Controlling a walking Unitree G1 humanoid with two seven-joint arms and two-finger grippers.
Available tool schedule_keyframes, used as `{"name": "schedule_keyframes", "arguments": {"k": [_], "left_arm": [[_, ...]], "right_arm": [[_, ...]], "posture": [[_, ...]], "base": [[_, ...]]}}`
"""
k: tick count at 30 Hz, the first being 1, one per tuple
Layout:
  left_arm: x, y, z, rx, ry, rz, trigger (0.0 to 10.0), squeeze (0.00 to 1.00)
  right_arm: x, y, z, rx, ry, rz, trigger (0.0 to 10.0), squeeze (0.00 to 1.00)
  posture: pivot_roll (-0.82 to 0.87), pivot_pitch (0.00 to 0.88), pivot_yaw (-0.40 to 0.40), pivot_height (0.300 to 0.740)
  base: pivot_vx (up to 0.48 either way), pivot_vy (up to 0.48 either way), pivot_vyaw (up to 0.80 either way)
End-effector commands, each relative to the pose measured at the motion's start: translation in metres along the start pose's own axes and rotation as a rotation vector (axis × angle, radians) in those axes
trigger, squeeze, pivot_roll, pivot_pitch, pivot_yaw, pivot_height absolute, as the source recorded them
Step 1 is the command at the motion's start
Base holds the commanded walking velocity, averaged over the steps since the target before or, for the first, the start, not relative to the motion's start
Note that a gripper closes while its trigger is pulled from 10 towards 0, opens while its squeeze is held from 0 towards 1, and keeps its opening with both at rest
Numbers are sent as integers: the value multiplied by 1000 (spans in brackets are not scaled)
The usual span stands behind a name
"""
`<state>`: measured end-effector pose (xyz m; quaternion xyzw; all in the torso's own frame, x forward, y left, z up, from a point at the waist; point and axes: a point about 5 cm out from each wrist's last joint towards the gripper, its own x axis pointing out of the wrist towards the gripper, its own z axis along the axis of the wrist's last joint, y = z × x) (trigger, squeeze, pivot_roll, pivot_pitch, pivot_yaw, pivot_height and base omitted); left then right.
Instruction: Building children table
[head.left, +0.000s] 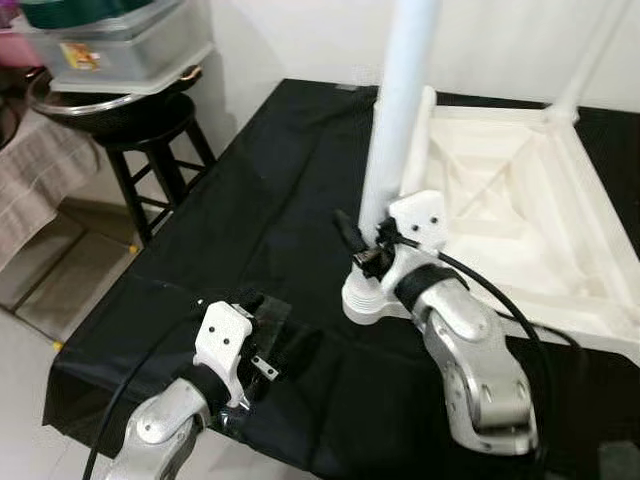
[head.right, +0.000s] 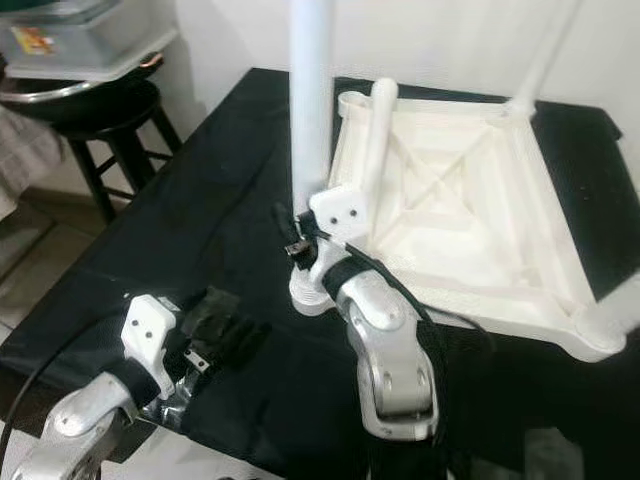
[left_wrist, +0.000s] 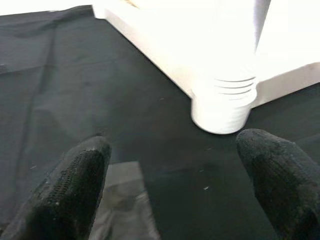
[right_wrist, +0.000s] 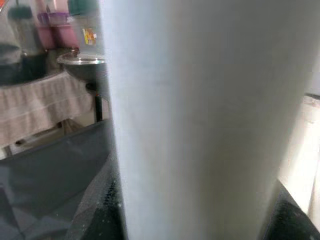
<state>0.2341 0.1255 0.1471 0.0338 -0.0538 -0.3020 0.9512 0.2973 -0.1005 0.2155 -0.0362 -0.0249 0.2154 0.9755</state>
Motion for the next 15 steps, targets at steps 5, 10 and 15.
{"name": "schedule_keyframes", "arguments": {"k": [5,10,15], "left_arm": [[0,1,-8,-7,22,36,10000,0],[2,0,-10,-11,22,28,10000,0],[4,-2,-12,-12,24,21,10000,0]], "right_arm": [[-7,-22,-4,0,13,280,10000,1000],[-15,-30,-6,-125,45,502,10000,0],[-7,-52,-9,-120,70,557,10000,0]], "posture": [[61,236,58,740],[62,225,56,740],[70,208,48,740]], "base": [[0,0,0],[0,0,0],[0,0,0]]}}
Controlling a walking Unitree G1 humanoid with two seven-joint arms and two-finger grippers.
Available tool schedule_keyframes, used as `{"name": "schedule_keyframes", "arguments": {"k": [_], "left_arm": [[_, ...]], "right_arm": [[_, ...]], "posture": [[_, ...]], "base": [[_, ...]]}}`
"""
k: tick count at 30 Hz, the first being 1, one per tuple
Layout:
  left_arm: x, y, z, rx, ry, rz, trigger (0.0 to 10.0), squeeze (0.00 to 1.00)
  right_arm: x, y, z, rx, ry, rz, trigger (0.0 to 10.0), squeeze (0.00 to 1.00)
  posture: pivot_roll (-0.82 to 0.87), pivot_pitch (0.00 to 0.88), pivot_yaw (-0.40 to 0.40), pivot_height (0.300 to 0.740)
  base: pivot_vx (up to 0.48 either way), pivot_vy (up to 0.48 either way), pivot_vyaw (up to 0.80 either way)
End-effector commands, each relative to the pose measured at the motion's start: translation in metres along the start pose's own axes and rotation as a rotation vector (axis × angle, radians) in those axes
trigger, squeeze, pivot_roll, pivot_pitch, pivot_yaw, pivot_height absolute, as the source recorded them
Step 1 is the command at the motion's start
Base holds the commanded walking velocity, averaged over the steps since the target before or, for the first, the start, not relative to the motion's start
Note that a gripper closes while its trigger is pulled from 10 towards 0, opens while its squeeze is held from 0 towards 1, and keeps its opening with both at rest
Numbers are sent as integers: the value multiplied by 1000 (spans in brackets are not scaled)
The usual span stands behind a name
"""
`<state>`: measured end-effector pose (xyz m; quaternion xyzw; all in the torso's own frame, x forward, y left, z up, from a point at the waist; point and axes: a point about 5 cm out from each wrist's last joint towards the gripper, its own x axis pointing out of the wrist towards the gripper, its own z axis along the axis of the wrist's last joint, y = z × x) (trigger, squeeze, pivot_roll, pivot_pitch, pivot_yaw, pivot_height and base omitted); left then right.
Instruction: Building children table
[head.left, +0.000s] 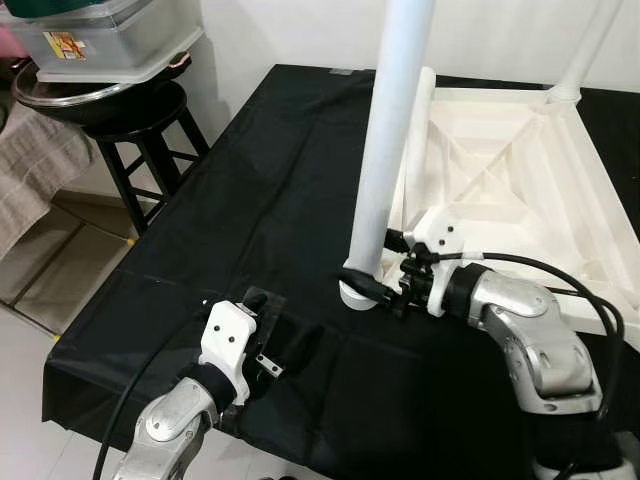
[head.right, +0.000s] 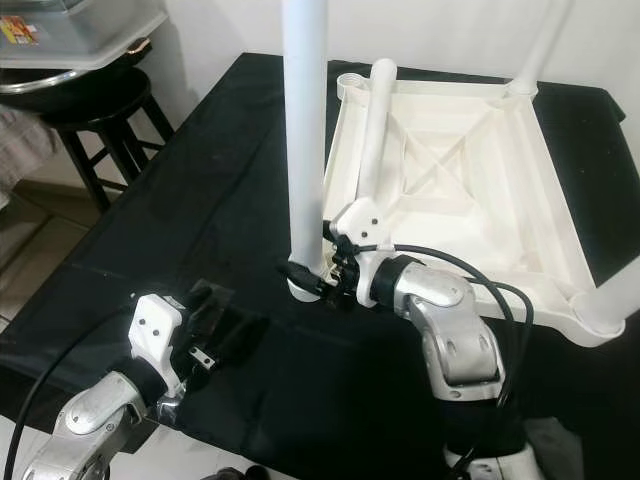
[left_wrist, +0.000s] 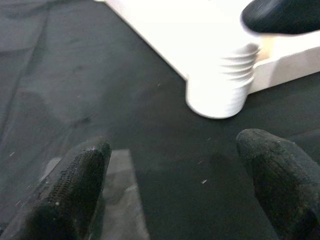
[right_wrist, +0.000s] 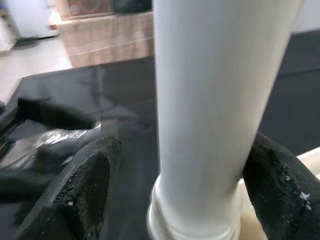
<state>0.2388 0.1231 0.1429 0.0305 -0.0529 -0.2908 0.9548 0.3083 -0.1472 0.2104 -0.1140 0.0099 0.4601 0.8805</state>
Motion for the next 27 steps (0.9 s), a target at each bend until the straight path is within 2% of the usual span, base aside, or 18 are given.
{"name": "schedule_keyframes", "arguments": {"k": [1,6,7,8,9,15,20,27], "left_arm": [[0,-3,-7,-5,24,-2,10000,0],[0,-4,-8,-1,24,0,10000,0],[0,-4,-8,-1,23,1,10000,0],[1,-5,-8,0,23,1,10000,0],[1,-5,-9,-1,22,2,10000,0],[4,-6,-9,-2,19,6,10000,0],[4,-6,-9,-1,18,8,10000,0],[4,-5,-7,1,12,17,10000,0]], "right_arm": [[0,-12,-2,0,-11,22,10000,0],[0,-22,0,-4,-26,52,10000,0],[-1,-24,1,-4,-33,69,6588,0],[-1,-27,2,-7,-42,92,6588,0],[-1,-30,4,-4,-52,100,0,0],[1,-41,8,-13,-72,137,0,0],[1,-42,9,-19,-78,132,0,0],[0,-40,-1,-17,-67,-27,0,0]], "posture": [[70,208,48,740],[74,198,43,740],[74,198,43,740],[72,199,37,740],[70,195,33,740],[67,197,27,740],[66,198,29,740],[49,220,26,740]], "base": [[0,0,0],[0,0,0],[0,0,0],[0,0,0],[0,0,0],[0,0,0],[0,0,0],[0,0,0]]}}
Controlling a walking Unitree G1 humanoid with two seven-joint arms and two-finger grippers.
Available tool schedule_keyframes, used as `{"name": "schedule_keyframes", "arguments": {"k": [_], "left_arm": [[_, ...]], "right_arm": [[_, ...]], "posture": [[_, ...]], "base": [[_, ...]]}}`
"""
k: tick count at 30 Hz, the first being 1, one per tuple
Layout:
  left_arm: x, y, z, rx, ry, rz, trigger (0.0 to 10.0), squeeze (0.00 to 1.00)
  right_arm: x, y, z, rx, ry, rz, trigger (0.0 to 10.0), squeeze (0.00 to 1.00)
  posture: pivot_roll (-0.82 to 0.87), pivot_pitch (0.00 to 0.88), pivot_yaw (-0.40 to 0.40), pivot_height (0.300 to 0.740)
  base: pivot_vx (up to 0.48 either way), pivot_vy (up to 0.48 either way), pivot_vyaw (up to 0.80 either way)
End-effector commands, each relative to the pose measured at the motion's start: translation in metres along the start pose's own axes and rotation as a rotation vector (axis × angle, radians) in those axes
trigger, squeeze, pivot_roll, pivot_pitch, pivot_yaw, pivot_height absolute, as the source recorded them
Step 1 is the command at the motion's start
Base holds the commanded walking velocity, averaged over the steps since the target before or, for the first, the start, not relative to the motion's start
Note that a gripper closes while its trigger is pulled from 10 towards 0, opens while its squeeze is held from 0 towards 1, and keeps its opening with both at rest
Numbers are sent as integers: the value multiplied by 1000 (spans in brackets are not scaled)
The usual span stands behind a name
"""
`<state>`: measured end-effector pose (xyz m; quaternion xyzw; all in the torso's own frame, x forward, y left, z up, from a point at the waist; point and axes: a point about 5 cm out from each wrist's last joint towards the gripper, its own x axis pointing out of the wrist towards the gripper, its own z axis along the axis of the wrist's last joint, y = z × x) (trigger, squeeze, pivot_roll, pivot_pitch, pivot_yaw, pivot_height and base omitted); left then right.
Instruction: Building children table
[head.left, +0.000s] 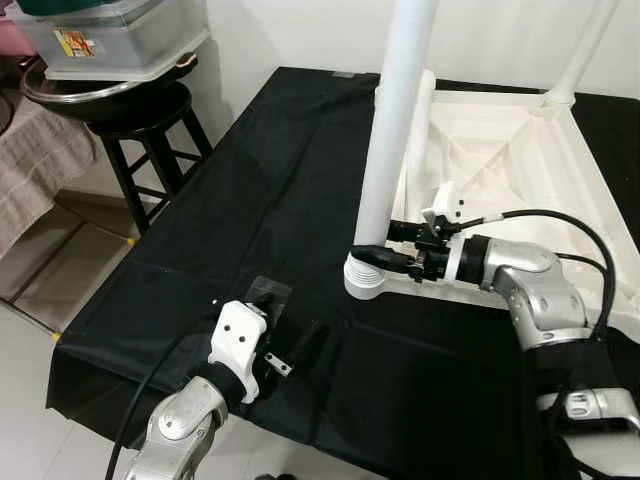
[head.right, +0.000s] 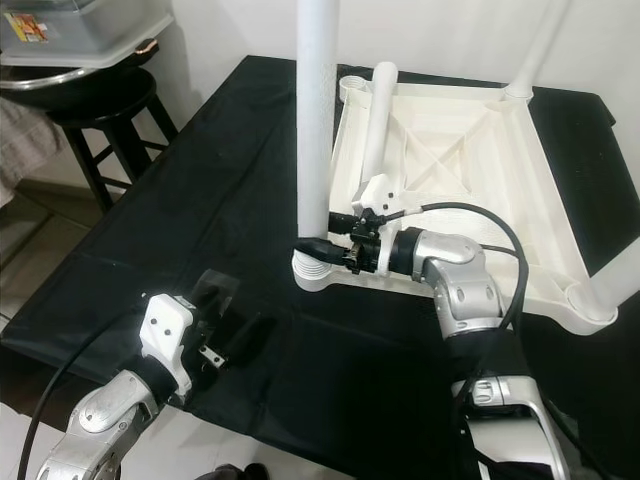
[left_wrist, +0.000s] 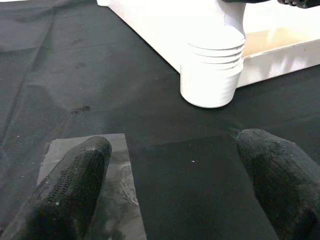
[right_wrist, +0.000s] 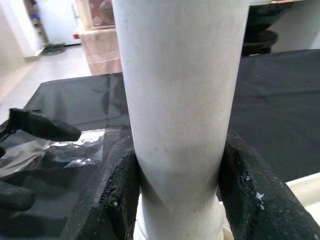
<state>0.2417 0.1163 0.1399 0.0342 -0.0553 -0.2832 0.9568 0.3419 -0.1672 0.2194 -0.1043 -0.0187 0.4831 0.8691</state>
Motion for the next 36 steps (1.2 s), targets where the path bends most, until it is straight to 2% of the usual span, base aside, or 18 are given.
{"name": "schedule_keyframes", "arguments": {"k": [1,4,5,6,7,8,9,12,15,16,19,20,21,24,30,32,33,36], "left_arm": [[-2,-1,-4,-8,14,2,10000,0],[-2,-1,-4,-8,14,2,10000,0],[-3,0,-3,-6,15,1,10000,0],[-3,0,-3,-6,15,1,10000,0],[-4,2,-2,-4,15,0,10000,0],[-4,2,-2,-4,15,0,10000,0],[-4,2,-2,7,17,-1,10000,0],[-4,3,-2,18,21,-3,10000,0],[-3,3,-3,15,25,-12,10000,0],[-3,3,-3,14,26,-14,10000,0],[-3,3,-3,14,26,-14,10000,0],[-3,3,-3,16,25,-11,10000,0],[-3,3,-3,17,23,-6,10000,0],[-2,3,-3,18,22,1,10000,0],[-1,2,-3,16,23,-1,10000,0],[0,1,-3,16,23,-2,10000,0],[0,1,-3,15,24,-3,10000,0],[1,0,-4,15,24,-3,10000,0]], "right_arm": [[-2,0,-2,-7,-2,-71,0,0],[-1,5,-7,28,6,-143,0,0],[6,20,-25,106,51,-472,0,0],[6,20,-25,106,51,-472,0,0],[10,46,-38,137,93,-613,0,0],[10,46,-38,137,93,-613,0,0],[14,67,-46,170,122,-681,0,0],[22,83,-48,165,131,-652,0,0],[24,81,-46,150,135,-637,0,0],[25,80,-46,147,135,-633,5647,0],[25,80,-46,147,135,-633,5647,0],[26,78,-44,148,136,-614,10000,0],[31,76,-36,158,88,-513,10000,1000],[38,77,-6,169,-50,-259,10000,1000],[34,73,13,109,-121,-91,10000,1000],[31,69,18,53,-116,-9,10000,925],[29,63,20,18,-105,70,10000,0],[26,53,22,-18,-78,210,10000,0]], "posture": [[49,220,26,740],[46,229,20,740],[35,235,14,740],[35,235,14,740],[41,255,32,740],[41,255,32,740],[37,253,34,740],[33,248,41,740],[30,247,38,740],[30,247,38,740],[30,247,38,740],[28,246,37,740],[27,244,36,740],[31,240,37,740],[33,236,37,740],[36,232,35,740],[38,230,34,740],[46,228,31,740]], "base": [[0,0,0],[0,0,0],[0,0,0],[0,0,0],[0,0,0],[0,0,0],[0,0,0],[0,0,0],[0,0,0],[0,0,0],[0,0,0],[0,0,0],[0,0,0],[0,0,0],[0,0,0],[0,0,0],[0,0,0],[0,0,0]]}}
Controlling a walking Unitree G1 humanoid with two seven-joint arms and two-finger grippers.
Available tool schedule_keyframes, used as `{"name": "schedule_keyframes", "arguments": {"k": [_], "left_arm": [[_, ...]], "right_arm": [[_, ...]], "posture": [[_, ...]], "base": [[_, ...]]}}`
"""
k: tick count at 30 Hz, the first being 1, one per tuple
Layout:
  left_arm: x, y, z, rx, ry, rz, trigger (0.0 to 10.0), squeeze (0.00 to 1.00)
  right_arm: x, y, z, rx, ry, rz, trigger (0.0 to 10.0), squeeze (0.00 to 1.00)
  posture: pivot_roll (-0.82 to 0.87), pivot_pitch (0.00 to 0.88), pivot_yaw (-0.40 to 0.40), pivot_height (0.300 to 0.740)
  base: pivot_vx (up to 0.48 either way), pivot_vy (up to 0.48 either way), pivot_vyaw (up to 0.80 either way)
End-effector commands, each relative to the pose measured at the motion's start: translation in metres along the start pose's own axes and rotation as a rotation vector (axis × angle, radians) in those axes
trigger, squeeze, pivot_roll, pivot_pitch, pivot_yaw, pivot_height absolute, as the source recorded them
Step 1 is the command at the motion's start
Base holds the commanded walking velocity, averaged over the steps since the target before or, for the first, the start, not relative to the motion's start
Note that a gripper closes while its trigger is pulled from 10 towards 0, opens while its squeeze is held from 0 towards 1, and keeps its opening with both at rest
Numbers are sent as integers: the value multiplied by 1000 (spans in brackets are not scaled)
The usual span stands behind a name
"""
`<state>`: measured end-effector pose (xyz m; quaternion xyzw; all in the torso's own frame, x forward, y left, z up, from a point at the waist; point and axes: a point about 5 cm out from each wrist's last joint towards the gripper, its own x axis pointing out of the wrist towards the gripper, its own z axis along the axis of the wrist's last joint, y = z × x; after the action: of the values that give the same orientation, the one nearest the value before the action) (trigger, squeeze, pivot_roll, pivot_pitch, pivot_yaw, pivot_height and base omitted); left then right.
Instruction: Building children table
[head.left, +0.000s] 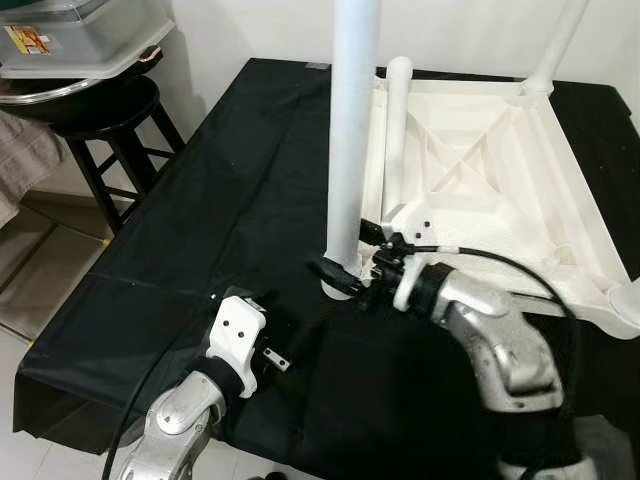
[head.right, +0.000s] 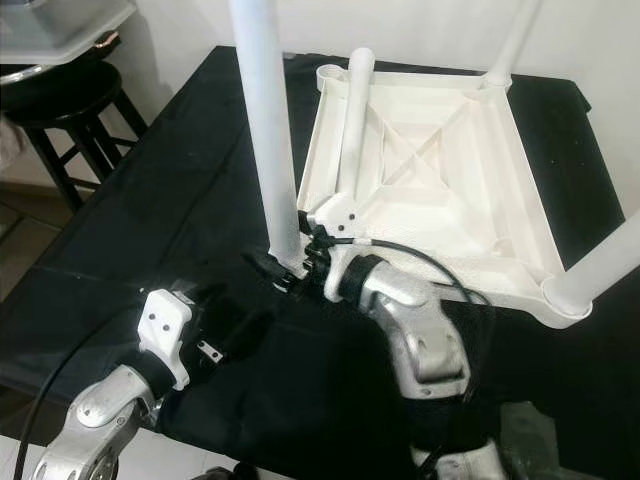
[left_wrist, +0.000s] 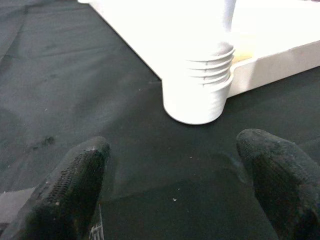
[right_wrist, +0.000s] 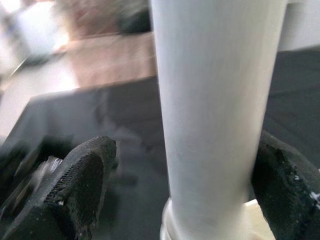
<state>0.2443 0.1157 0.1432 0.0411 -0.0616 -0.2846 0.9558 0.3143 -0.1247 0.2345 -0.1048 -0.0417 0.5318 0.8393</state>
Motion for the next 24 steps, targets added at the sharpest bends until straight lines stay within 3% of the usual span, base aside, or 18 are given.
{"name": "schedule_keyframes", "arguments": {"k": [1,5,6,9,10,18,23,24], "left_arm": [[-2,-1,-7,-1,32,1,10000,0],[-2,-2,-7,0,32,4,10000,0],[-2,-2,-7,1,32,5,10000,0],[-2,-2,-7,1,33,5,10000,0],[-2,-3,-7,1,33,5,10000,0],[-2,-3,-7,-3,34,3,10000,0],[-3,-4,-8,-7,36,0,10000,0],[-3,-4,-8,-8,36,0,10000,0]], "right_arm": [[6,8,-2,12,-27,137,10000,0],[8,3,-1,32,-22,219,10000,0],[9,1,0,49,-25,259,3137,0],[9,0,0,59,-27,288,3137,0],[8,-2,0,64,-29,299,0,0],[2,-7,-2,66,-26,320,0,0],[-3,-9,-4,58,-15,272,0,0],[-6,-11,-5,52,-10,201,0,0]], "posture": [[46,228,31,740],[52,227,28,740],[55,227,29,740],[56,227,28,740],[56,228,26,740],[48,225,30,740],[41,222,30,740],[37,223,28,740]], "base": [[0,0,0],[0,0,0],[0,0,0],[0,0,0],[0,0,0],[0,0,0],[0,0,0],[0,0,0]]}}
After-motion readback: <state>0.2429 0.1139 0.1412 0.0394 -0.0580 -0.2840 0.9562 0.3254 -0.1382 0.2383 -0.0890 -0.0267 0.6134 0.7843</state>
